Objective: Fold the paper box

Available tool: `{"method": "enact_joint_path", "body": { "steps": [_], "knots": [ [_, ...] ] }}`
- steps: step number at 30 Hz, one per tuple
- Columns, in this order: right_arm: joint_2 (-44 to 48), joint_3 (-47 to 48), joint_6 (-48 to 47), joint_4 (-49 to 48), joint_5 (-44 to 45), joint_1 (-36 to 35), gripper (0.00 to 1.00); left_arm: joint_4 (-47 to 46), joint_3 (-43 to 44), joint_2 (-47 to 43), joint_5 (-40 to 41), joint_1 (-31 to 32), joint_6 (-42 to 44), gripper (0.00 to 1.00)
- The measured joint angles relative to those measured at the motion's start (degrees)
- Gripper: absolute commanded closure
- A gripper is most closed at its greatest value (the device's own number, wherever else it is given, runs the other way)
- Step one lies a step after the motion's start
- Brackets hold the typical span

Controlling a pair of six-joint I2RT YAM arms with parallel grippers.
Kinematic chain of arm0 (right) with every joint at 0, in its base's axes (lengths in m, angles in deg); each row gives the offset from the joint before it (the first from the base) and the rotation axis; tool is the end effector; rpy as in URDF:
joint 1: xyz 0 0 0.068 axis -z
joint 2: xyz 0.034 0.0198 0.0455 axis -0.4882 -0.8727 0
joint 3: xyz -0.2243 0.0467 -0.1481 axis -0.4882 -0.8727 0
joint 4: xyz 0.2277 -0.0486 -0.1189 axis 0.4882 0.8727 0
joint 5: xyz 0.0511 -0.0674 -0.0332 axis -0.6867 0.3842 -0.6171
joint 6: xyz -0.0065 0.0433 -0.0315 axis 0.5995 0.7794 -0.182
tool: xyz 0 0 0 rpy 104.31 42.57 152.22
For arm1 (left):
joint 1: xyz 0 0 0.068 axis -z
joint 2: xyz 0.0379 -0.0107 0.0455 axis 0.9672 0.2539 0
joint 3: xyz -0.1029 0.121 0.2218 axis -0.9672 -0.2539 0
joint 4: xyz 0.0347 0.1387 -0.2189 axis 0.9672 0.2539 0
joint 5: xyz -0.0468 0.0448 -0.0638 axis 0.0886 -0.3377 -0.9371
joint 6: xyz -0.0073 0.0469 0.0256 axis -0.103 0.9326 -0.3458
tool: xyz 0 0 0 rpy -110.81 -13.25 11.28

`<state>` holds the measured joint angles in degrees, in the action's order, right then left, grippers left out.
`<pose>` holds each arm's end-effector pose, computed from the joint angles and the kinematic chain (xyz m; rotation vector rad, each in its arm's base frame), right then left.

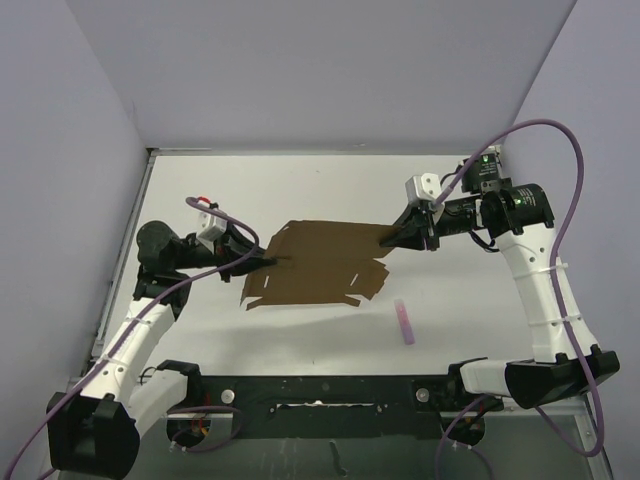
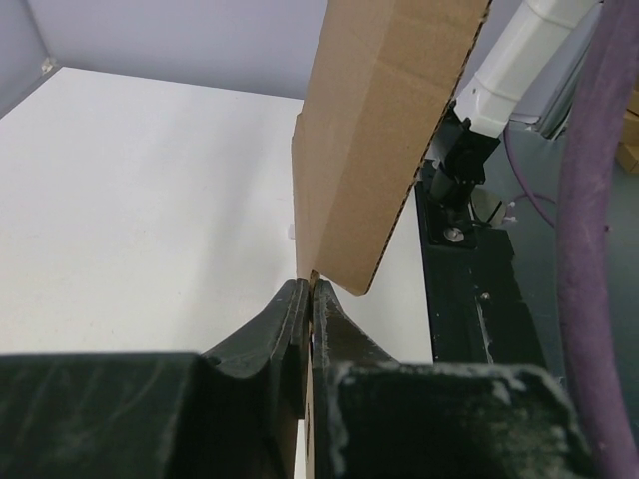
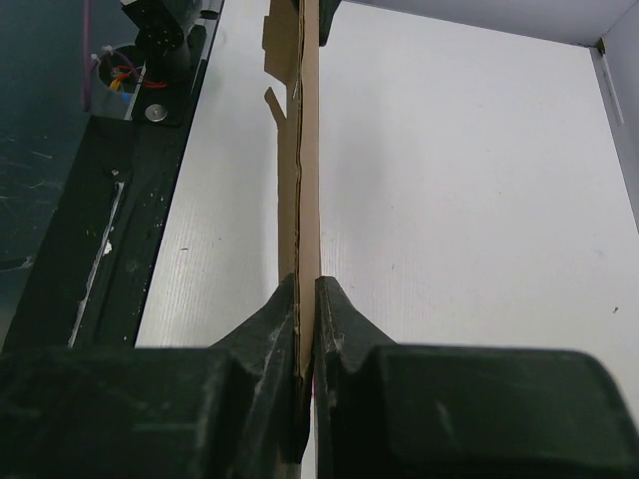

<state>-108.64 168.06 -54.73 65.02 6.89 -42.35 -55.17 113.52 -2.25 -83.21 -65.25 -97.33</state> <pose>0.1983 0.0805 0.4262 -1.4858 1.3515 1.0365 0.1921 -0.0690 0.3282 1.0512 1.2956 -1.2740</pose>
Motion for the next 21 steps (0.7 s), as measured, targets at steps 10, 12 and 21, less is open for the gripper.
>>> {"method": "enact_joint_path", "body": {
  "steps": [10,12,21],
  "knots": [
    [0.0,-1.4,4.9,-4.3,-1.0,1.8,1.0,-0.8,-0.2,0.0,3.8,-0.3,-2.3,0.67],
    [-0.1,-1.4,5.9,-5.0,-0.8,1.9,1.0,1.0,-0.1,-0.6,6.5,-1.4,-2.0,0.48],
    [-0.9,5.4,11.5,-4.3,2.9,4.6,1.0,21.4,8.2,-10.5,25.5,-15.6,-5.7,0.31]
  ]
}}
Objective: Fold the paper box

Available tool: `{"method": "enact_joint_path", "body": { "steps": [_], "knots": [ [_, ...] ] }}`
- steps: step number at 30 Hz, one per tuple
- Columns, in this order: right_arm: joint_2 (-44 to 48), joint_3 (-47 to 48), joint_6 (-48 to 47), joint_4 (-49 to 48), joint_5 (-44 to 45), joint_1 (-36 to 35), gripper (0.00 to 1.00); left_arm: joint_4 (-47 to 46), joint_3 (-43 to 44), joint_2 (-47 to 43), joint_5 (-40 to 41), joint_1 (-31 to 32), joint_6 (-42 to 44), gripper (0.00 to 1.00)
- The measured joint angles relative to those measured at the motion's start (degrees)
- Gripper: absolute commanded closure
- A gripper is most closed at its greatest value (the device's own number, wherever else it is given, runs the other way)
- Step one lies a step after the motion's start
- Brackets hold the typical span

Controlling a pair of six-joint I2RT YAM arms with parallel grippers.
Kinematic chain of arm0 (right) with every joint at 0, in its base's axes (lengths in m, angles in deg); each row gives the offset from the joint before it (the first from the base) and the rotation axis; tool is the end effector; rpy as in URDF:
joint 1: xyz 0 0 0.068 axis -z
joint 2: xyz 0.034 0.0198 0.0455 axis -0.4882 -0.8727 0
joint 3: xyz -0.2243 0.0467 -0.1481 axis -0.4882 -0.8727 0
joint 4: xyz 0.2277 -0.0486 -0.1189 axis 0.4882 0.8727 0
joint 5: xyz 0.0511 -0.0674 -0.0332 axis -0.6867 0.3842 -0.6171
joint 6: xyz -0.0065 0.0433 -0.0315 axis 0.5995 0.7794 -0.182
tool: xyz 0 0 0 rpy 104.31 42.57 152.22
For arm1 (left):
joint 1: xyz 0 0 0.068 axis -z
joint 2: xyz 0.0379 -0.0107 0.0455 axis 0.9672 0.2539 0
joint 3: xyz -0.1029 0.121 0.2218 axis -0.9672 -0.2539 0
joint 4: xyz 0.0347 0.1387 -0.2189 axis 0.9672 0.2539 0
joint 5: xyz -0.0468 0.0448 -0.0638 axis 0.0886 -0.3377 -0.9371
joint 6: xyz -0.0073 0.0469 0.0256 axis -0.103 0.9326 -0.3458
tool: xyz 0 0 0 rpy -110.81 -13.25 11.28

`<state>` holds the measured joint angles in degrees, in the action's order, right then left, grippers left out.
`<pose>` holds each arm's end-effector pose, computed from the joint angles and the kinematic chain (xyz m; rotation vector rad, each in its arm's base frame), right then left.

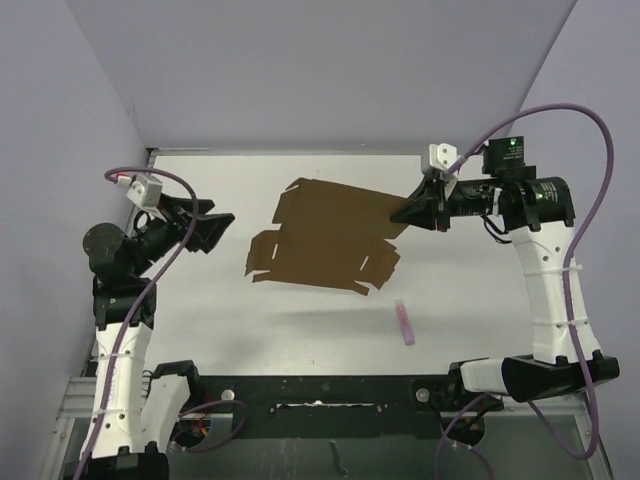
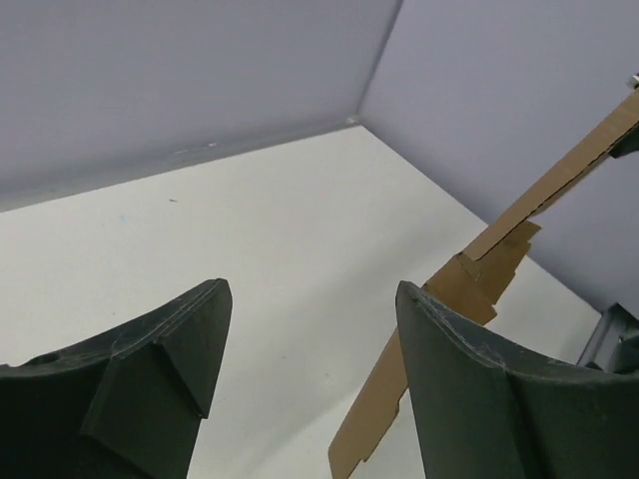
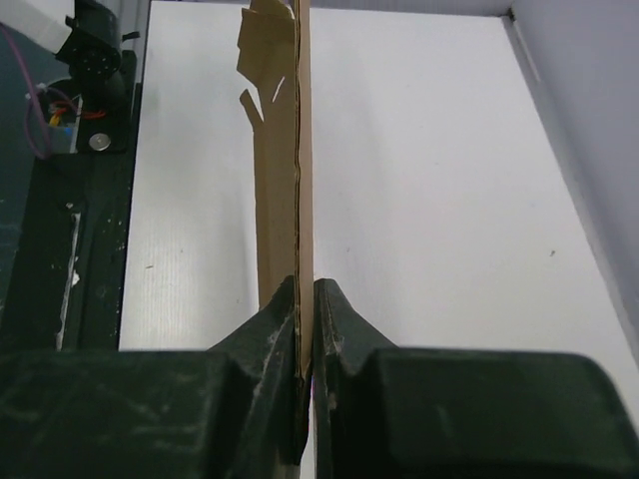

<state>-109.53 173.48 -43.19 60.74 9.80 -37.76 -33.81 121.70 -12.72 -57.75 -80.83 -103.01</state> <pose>0.2088 0.0644 0.4505 -1.3347 1.4756 0.9553 0.1732 -0.0106 0.3767 0.3596 1.4936 -0.8750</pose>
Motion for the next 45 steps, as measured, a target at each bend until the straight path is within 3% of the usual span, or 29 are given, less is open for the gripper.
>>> {"method": "enact_joint_path", "body": {
  "steps": [6,8,11,15,20,25,29,35,45],
  "knots": [
    [-2.2,12.3,8.8,-1.1,-0.9,5.2,1.0,3.8,4.6,1.0,5.2,-7.5,-9.8,0.27],
    [-2.9,15.0,12.9,-3.3,-2.9,8.1,1.0,-1.6,2.9,3.5,4.2,-11.0,-17.5,0.29],
    [-3.1,14.9,23.0,-11.2,-7.5,12.6,1.0,-18.1,-4.0,9.8,3.2,-13.2,-31.3,0.28],
    [-2.6,9.1,42.8,-29.0,-13.0,16.5,1.0,-33.5,-12.2,20.1,4.5,-10.0,-44.2,0.25],
    [-3.1,6.7,60.8,-44.8,-15.8,17.1,1.0,-44.6,-13.4,24.8,6.3,-1.8,-50.8,0.21],
    [-2.8,2.8,76.0,-60.9,-18.1,17.2,1.0,-59.8,-13.4,30.5,11.3,-1.0,-59.9,0.21],
    [-2.8,-0.2,85.7,-71.7,-19.3,17.5,1.0,-66.2,-13.4,33.9,14.4,-0.2,-66.3,0.21],
    [-2.8,-1.5,93.3,-80.8,-19.8,18.0,1.0,-70.9,-13.4,34.0,15.6,3.6,-70.3,0.22],
    [-2.7,-2.8,96.0,-84.1,-20.1,18.2,1.0,-72.2,-13.4,33.9,17.3,7.6,-71.1,0.28]
  ]
}}
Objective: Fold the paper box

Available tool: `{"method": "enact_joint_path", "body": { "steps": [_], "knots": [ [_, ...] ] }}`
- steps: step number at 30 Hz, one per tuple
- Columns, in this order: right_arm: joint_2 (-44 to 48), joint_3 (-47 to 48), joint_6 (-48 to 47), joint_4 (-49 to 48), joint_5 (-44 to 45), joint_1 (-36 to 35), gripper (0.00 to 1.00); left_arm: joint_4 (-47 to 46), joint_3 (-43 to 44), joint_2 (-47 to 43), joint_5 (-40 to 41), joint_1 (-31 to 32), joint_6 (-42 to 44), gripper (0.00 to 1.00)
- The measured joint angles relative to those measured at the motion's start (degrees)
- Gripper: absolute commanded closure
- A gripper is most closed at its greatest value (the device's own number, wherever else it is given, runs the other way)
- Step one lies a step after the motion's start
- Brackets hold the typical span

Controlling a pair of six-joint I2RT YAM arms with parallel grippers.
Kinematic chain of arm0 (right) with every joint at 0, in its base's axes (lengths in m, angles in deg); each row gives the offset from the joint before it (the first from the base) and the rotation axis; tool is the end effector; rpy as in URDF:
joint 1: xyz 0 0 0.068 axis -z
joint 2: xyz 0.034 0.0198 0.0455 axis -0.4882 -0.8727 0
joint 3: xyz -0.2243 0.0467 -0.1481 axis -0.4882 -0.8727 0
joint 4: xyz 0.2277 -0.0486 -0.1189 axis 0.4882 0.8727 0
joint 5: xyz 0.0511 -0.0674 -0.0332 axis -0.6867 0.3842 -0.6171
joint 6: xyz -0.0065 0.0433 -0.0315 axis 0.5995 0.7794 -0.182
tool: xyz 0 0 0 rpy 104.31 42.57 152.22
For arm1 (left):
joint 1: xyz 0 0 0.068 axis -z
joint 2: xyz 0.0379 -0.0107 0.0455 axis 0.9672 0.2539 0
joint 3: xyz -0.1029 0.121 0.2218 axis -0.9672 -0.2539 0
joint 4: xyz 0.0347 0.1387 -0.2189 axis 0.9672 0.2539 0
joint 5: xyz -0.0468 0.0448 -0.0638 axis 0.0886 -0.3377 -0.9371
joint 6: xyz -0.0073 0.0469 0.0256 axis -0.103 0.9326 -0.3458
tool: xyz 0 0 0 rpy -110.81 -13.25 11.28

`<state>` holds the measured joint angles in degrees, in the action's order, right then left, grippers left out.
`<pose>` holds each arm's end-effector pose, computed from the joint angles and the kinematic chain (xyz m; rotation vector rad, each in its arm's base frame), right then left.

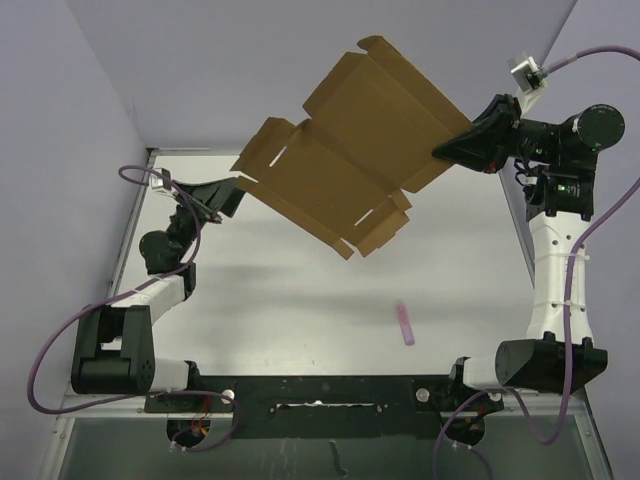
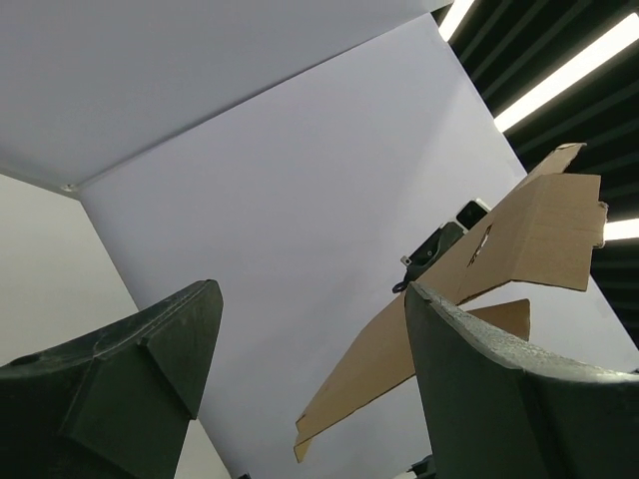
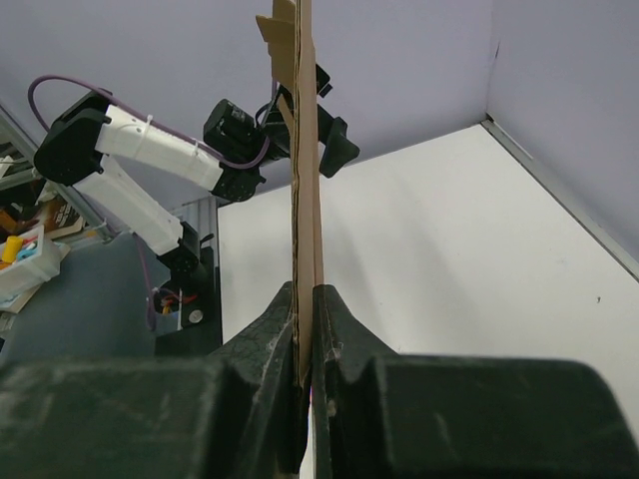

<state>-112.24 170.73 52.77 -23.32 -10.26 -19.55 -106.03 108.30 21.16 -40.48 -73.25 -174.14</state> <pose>0.2515 -0.0068 0.5372 -0.8423 1.4787 1.2985 0.2647 -0.0287 0.2935 -0.3943 1.2097 -1.7806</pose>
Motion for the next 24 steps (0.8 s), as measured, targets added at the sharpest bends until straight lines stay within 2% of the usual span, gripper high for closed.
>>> {"method": "enact_joint_path", "body": {
  "steps": [24],
  "knots": [
    [0.3,-1.2,-1.6,1.6,0.1,0.1,1.0,-0.5,0.8,-1.9,1.0,3.0,-0.6,0.29]
  ]
}}
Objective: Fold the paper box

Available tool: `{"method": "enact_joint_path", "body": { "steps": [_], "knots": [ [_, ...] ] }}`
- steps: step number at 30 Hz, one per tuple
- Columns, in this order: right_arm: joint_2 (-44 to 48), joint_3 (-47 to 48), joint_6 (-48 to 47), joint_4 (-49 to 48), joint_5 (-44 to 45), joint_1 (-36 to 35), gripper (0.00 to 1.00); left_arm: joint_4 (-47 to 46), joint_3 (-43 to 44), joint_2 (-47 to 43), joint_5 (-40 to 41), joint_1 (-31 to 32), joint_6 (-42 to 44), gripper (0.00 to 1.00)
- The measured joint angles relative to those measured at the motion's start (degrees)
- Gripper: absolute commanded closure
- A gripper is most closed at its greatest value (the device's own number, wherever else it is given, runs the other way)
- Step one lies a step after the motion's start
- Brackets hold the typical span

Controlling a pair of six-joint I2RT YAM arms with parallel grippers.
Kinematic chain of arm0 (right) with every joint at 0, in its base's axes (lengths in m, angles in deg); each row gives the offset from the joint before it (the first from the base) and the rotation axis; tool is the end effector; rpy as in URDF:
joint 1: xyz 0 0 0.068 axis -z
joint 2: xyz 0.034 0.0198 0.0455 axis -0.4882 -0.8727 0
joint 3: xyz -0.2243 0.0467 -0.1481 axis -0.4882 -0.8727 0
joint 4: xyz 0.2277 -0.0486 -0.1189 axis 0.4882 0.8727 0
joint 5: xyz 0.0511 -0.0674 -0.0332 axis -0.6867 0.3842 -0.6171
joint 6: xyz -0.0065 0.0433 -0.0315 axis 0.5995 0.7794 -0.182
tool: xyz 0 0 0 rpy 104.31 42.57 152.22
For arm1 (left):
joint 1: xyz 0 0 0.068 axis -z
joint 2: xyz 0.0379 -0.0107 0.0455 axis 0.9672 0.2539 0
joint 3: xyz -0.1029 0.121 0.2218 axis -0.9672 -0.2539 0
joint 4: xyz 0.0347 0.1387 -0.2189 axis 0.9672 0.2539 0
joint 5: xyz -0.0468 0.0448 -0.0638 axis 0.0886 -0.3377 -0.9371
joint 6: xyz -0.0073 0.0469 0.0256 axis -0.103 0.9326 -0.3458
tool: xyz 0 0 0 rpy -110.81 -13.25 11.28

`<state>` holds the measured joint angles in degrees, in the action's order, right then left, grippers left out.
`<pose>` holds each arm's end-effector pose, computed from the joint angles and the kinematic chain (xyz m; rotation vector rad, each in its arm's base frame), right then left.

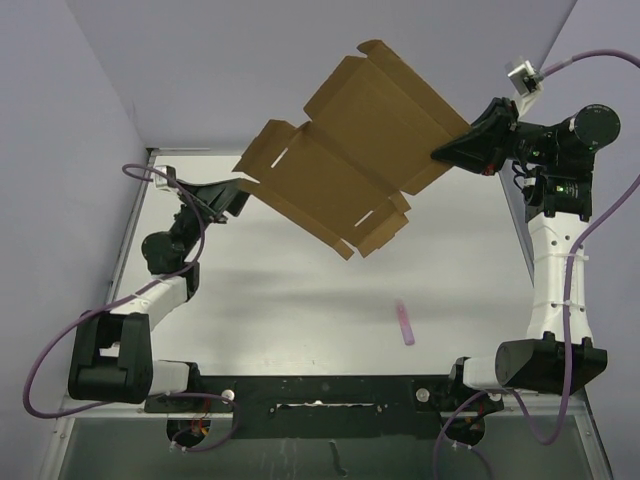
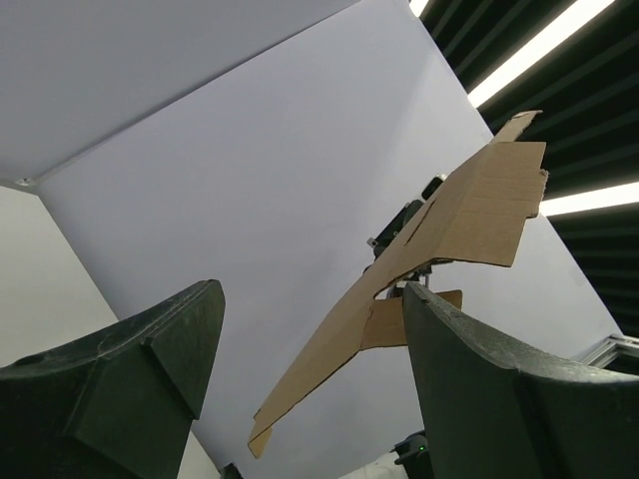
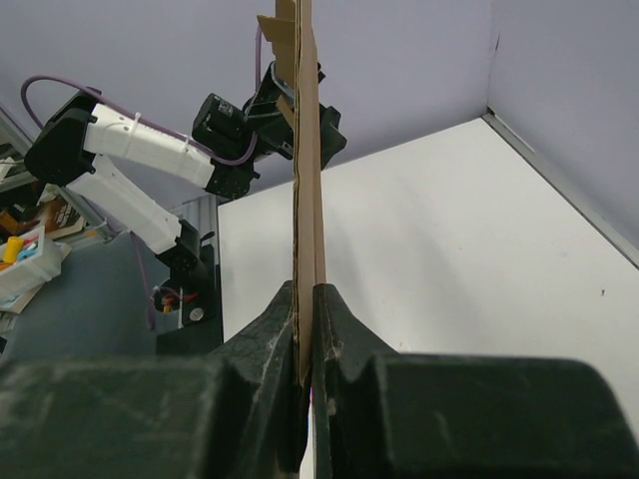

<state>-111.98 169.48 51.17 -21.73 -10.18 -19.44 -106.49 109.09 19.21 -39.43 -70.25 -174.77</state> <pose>0.2541 -0.0078 0.5302 -0.8284 1.4913 1.3071 0.2573 -0.0414 0.3068 -0.3376 1.1739 -1.8307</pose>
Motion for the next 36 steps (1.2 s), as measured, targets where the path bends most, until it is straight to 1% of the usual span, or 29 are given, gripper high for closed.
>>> {"method": "enact_joint_path", "body": {
  "steps": [10,14,19,24,28,29,31,32,36],
  "knots": [
    [0.0,0.0,-4.2,4.9,0.3,0.0,1.0,-0.4,0.1,-1.3,-2.3,2.1,0.8,0.31],
    [0.0,0.0,-5.8,6.7,0.5,0.3,1.0,-0.4,0.2,-1.3,-3.5,3.2,1.1,0.33],
    [0.0,0.4,-8.6,10.4,1.0,0.4,1.0,-0.4,0.2,-1.3,-3.7,3.4,1.3,0.4],
    [0.1,0.5,-9.6,11.8,1.3,0.4,1.0,-0.4,0.4,-1.2,-3.9,3.8,2.0,0.43],
    [0.1,0.5,-10.0,12.2,1.3,0.4,1.0,-0.4,1.9,-0.7,-4.1,4.7,2.3,0.53],
    [0.2,0.5,-10.0,12.3,1.3,0.4,1.0,-0.5,2.2,-0.5,-4.1,5.0,2.4,0.57],
    [0.2,0.5,-10.0,12.3,1.3,0.4,1.0,-0.5,2.4,-0.4,-4.3,5.2,2.6,0.69],
    [0.3,0.5,-10.0,12.3,1.3,0.4,1.0,-0.6,2.4,-0.3,-4.3,5.2,2.7,0.72],
    [0.4,0.5,-10.1,12.3,1.3,0.4,1.0,-0.8,2.4,0.2,-4.5,5.4,3.3,0.74]
  ]
}}
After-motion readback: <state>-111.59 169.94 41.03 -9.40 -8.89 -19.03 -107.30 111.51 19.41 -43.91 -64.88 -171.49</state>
